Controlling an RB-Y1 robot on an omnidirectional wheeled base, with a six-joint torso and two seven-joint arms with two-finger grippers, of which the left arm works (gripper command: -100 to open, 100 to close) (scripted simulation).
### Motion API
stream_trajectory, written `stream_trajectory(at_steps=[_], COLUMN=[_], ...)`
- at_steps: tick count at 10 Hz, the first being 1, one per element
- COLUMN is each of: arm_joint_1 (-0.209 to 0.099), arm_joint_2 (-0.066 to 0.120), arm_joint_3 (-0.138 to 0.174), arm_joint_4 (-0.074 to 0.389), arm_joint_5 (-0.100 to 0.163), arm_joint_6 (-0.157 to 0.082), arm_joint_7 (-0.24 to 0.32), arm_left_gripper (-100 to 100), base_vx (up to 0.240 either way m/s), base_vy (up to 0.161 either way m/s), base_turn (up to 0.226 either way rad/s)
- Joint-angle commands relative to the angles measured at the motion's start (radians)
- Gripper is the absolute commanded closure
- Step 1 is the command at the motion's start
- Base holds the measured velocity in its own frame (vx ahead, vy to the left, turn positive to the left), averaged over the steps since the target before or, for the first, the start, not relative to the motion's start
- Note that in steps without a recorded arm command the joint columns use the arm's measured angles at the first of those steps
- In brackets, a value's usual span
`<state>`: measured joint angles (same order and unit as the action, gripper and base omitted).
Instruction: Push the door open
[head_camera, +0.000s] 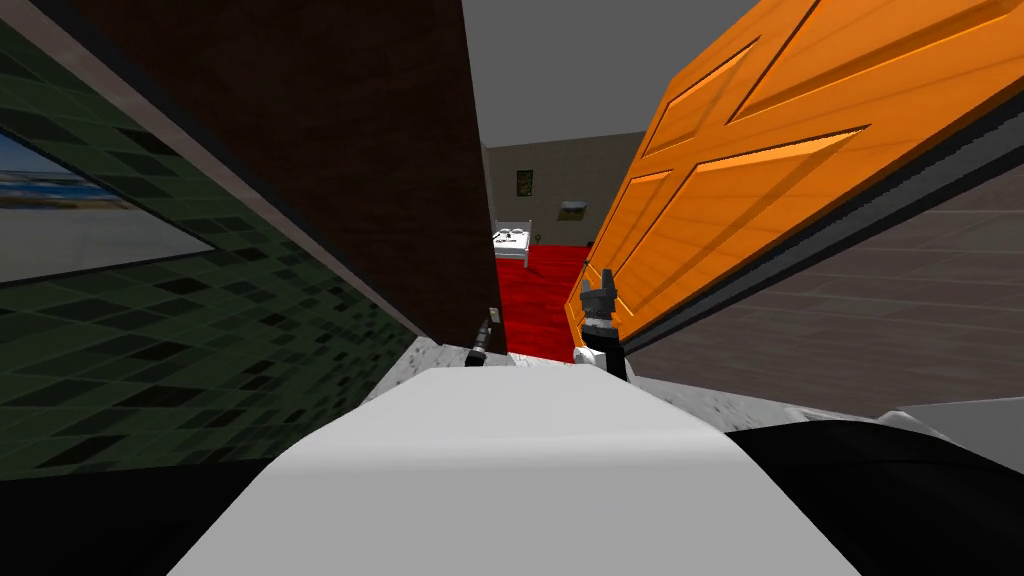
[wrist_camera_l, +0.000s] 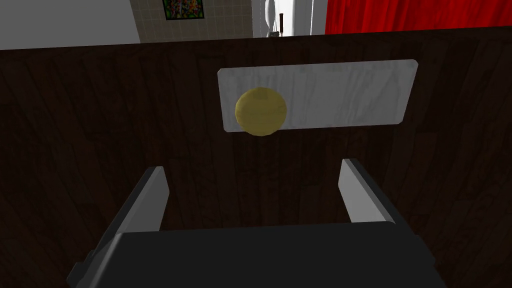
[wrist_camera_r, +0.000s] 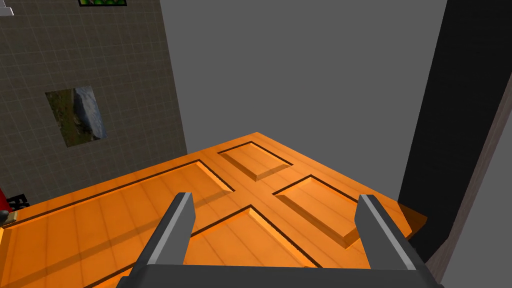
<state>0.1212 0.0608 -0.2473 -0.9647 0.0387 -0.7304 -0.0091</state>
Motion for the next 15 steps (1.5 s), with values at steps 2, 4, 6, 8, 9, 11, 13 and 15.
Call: stream_trajectory(at_steps=[2,4,6,8,9,11,13,15], arm_joint_1=[-0.012,-0.022,-0.021,-0.021,-0.021,-0.021,-0.024,-0.028], arm_joint_2=[-0.006,-0.019,-0.015,-0.015,-0.015,-0.015,-0.005,0.003], arm_joint_3=[0.009,0.016,0.014,0.014,0.014,0.014,0.031,0.048], arm_joint_4=[0.013,0.024,0.026,0.026,0.026,0.026,0.033,0.037], arm_joint_5=[0.002,0.003,0.003,0.003,0.003,0.003,0.009,0.015], arm_joint_6=[0.0,0.0,-0.003,-0.003,-0.003,-0.003,-0.001,-0.002], arm_joint_7=[-0.001,-0.002,-0.001,-0.001,-0.001,-0.001,-0.006,-0.011], arm_left_gripper=[-100,-100,100,100,100,100,100,100], base_vx=[0.218,0.202,0.027,-0.019,-0.01,-0.003,0.116,0.167], base_vy=[-0.011,-0.04,-0.01,0.009,0.003,0.0,-0.062,-0.05], base_turn=[-0.022,-0.027,0.003,-0.009,0.002,0.001,0.036,0.026])
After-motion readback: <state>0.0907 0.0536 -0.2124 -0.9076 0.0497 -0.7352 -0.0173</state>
